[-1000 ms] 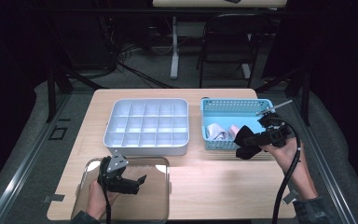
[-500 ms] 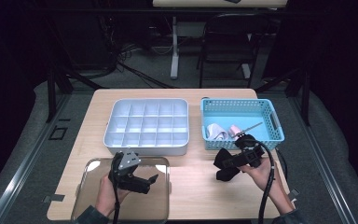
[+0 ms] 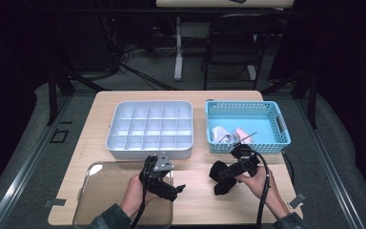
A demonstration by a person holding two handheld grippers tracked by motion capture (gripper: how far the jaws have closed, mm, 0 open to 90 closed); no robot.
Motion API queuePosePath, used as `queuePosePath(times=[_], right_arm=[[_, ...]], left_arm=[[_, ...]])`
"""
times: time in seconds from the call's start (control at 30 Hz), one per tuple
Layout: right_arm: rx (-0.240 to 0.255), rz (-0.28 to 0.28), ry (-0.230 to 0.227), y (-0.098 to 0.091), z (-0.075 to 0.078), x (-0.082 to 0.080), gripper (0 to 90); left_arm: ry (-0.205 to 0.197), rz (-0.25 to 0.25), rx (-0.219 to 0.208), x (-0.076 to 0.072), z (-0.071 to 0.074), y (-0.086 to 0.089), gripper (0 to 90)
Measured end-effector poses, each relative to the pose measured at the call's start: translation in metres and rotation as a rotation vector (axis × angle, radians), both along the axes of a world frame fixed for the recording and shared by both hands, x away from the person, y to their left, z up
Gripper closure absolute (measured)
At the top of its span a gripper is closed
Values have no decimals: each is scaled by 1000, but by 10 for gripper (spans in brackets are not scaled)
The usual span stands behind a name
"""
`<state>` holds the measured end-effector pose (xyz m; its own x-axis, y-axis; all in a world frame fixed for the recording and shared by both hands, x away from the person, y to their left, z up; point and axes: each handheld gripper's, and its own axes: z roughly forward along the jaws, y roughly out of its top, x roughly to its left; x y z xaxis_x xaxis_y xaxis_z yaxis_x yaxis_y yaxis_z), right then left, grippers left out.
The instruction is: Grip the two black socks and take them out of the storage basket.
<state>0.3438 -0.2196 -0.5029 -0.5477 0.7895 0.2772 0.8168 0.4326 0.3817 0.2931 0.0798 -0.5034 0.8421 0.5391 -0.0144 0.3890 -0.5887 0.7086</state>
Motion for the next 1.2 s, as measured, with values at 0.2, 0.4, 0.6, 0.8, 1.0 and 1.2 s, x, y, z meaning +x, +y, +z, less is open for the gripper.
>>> queuePosePath(times=[0.2, 0.4, 0.6, 0.8, 1.0, 1.2], right_arm=[[72, 24, -80, -15, 18, -5, 592], [27, 33, -28, -7, -5, 0, 678], [-4, 26, -22, -1, -16, 0, 685], [5, -29, -9, 4, -28, -1, 671], [18, -52, -30, 3, -25, -1, 595], [-3, -111, -96, -21, -12, 4, 486]], left_arm=[[24, -19, -2, -1, -2, -11, 1], [44, -49, 16, -2, -7, -28, 8], [64, -71, 44, -4, -15, -47, 73], [75, -87, 80, -5, -23, -63, 163], [76, -100, 87, -6, -27, -78, 236], [70, -113, 99, -5, -28, -93, 276]])
